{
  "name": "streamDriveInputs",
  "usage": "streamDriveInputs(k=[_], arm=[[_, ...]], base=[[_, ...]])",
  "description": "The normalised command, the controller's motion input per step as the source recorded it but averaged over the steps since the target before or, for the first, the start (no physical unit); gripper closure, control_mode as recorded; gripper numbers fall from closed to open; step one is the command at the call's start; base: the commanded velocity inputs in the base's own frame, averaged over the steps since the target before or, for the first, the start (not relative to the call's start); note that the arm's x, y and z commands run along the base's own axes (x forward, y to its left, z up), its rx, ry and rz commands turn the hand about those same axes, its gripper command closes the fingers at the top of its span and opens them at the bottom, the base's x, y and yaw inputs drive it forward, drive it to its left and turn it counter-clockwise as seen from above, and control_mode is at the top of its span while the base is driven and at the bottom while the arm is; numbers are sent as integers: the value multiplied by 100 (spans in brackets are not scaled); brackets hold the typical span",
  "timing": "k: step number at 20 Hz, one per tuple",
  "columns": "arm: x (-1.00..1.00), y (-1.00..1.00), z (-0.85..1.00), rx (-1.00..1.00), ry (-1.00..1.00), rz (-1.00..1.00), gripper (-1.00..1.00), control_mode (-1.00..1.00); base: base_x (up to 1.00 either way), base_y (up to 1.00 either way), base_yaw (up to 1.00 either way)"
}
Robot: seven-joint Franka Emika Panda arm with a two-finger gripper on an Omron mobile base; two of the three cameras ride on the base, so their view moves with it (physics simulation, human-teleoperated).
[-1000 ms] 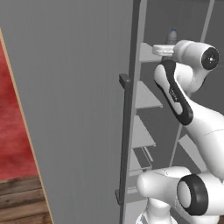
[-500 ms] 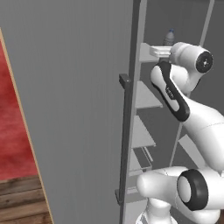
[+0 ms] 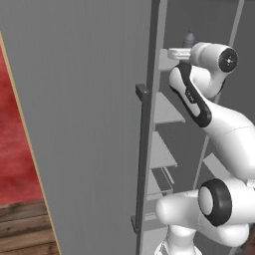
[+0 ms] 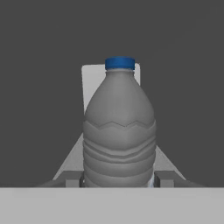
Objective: Take the bottled waters from the counter and place them in the freezer to freeze. Close the freezer door after placing the bottles.
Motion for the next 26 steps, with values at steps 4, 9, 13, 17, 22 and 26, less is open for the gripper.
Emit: streamDriveInputs(k=[4,9,13,17,22,26], arm=[[29,0,1,0,3,0,100,-100],[37,-1,0,0,0,0,100,-100],[32,-3,0,0,0,0,100,-100],[31,-7,0,0,0,0,100,-100],[31,-10,0,0,0,0,100,-100],[26,-7,0,0,-1,0,100,-100]], base=[[0,0,0],[0,0,0],[0,0,0],[0,0,0],[0,0,0],[0,0,0]])
